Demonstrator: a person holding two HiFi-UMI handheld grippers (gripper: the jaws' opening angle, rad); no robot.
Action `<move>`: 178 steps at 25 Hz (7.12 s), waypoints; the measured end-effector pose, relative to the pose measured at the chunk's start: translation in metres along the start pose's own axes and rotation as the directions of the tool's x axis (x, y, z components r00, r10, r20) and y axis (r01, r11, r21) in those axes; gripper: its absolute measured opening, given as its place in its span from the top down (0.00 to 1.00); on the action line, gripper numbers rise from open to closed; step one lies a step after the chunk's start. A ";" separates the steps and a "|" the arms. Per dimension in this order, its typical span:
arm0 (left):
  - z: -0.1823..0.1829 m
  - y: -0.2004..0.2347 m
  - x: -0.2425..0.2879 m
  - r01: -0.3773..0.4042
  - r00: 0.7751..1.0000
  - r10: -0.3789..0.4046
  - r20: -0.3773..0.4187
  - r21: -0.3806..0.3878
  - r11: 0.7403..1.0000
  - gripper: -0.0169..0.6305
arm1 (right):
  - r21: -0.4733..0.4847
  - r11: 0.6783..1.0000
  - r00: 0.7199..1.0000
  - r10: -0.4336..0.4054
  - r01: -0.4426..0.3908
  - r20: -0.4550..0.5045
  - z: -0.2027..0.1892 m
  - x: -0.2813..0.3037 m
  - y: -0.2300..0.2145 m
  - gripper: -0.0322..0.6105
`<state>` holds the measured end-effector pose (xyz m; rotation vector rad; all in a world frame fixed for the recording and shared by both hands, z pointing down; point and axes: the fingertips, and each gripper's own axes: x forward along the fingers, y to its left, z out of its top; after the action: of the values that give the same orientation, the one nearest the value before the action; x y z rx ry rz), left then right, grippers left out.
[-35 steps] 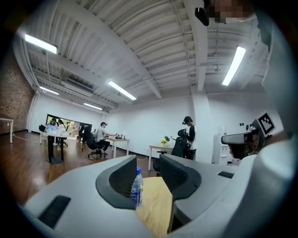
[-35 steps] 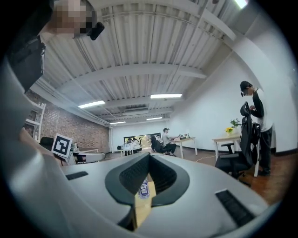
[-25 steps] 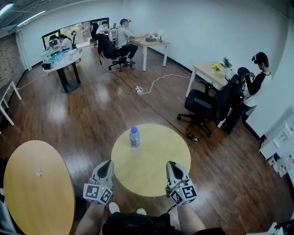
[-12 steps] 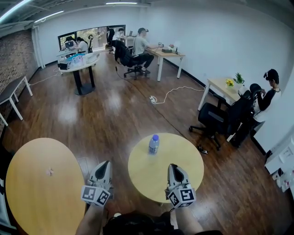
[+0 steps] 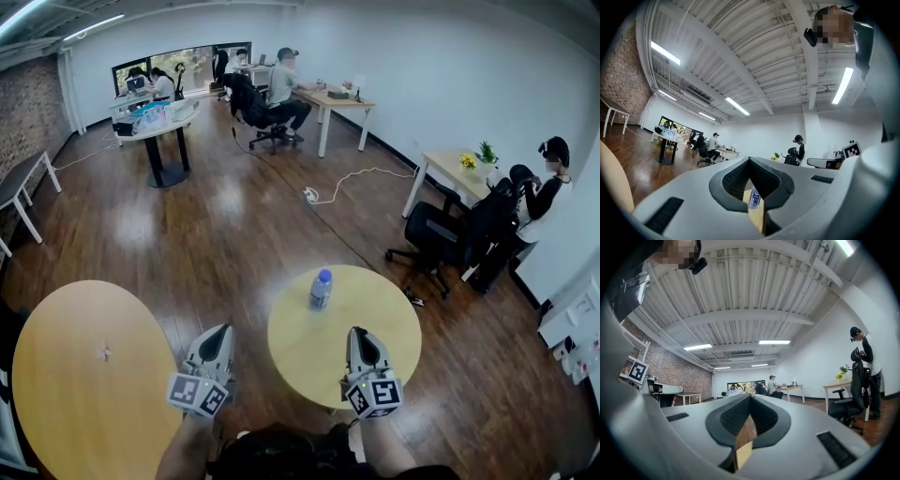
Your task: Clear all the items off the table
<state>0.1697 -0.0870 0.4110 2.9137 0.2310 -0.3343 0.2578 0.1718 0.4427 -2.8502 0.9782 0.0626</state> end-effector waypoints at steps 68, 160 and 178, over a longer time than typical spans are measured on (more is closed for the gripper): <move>0.018 0.315 -0.480 -0.973 0.230 0.968 -0.105 0.011 0.233 0.97 | 0.092 0.227 0.129 0.793 -0.970 -0.596 -0.274 0.173 0.661 0.79; -0.089 -0.038 0.073 0.004 0.981 -0.021 -0.195 -0.086 0.996 0.97 | -0.238 0.969 0.962 -0.119 0.059 -0.246 -0.047 0.031 -0.127 0.95; -0.173 -0.064 0.130 0.184 0.890 -0.229 -0.394 -0.149 0.972 0.97 | -0.193 0.930 0.837 -0.366 0.313 -0.408 -0.122 -0.037 -0.200 0.94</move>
<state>0.3193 0.0287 0.5341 2.8215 0.6057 0.2620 0.3513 0.3341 0.5879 -3.1729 0.5091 -0.6021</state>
